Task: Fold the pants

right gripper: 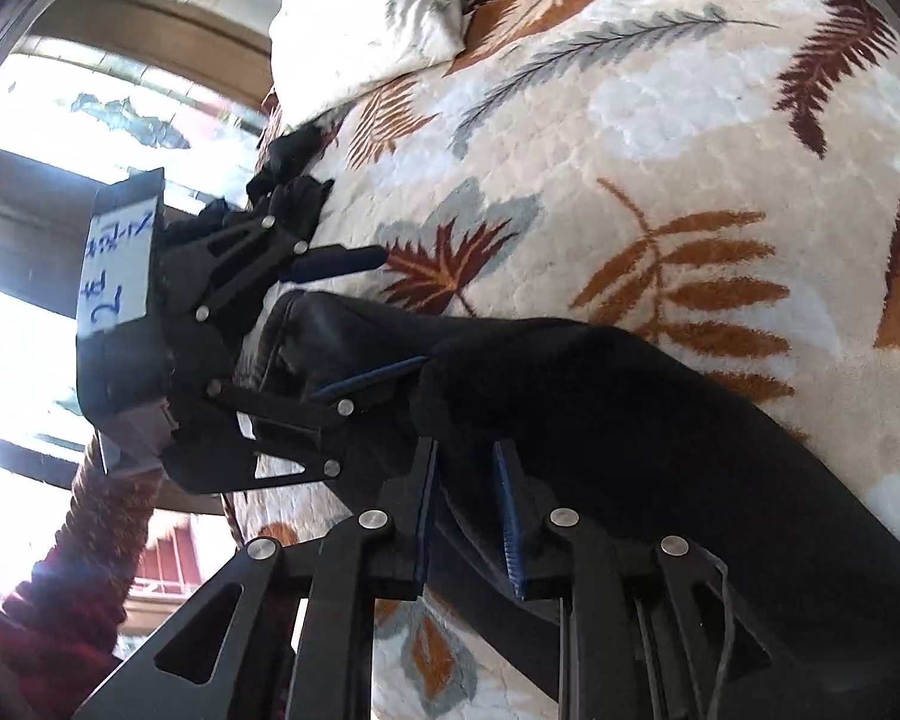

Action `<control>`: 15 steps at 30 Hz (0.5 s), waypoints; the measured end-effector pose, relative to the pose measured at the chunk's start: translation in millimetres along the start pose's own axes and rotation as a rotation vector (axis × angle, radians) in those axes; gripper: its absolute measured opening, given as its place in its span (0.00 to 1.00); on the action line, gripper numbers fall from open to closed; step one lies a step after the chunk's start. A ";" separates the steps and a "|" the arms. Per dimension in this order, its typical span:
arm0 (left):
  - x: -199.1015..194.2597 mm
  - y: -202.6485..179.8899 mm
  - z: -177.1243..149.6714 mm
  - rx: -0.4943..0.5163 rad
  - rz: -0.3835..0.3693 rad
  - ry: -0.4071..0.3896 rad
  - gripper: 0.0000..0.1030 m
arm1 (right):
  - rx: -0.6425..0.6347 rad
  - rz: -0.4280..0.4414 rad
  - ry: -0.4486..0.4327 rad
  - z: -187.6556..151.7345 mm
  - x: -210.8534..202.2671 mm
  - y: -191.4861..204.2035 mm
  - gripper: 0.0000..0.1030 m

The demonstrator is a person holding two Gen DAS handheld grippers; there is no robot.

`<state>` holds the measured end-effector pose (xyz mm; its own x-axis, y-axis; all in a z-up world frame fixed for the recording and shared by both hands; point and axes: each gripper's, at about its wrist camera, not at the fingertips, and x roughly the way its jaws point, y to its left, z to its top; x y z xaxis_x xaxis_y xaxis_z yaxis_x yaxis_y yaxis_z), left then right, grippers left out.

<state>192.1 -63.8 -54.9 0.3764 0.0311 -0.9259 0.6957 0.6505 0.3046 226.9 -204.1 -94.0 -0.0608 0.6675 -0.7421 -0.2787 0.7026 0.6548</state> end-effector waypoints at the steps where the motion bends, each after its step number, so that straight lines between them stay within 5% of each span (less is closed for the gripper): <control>1: -1.3 2.8 -0.7 -0.001 0.012 -0.003 0.62 | 0.000 -0.005 0.003 1.5 1.2 -1.7 0.23; 6: -6.2 13.8 -3.4 -0.008 0.055 -0.028 0.67 | -0.060 -0.054 0.017 -1.8 3.1 1.9 0.30; 15: 9.4 4.5 -8.8 0.082 0.145 0.028 0.81 | -0.188 -0.124 0.051 -0.5 2.9 14.3 0.26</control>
<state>193.4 -53.9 -64.2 0.4598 0.1422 -0.8765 0.6834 0.5736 0.4516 222.3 -192.2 -86.8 -0.0619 0.5626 -0.8244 -0.4605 0.7167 0.5237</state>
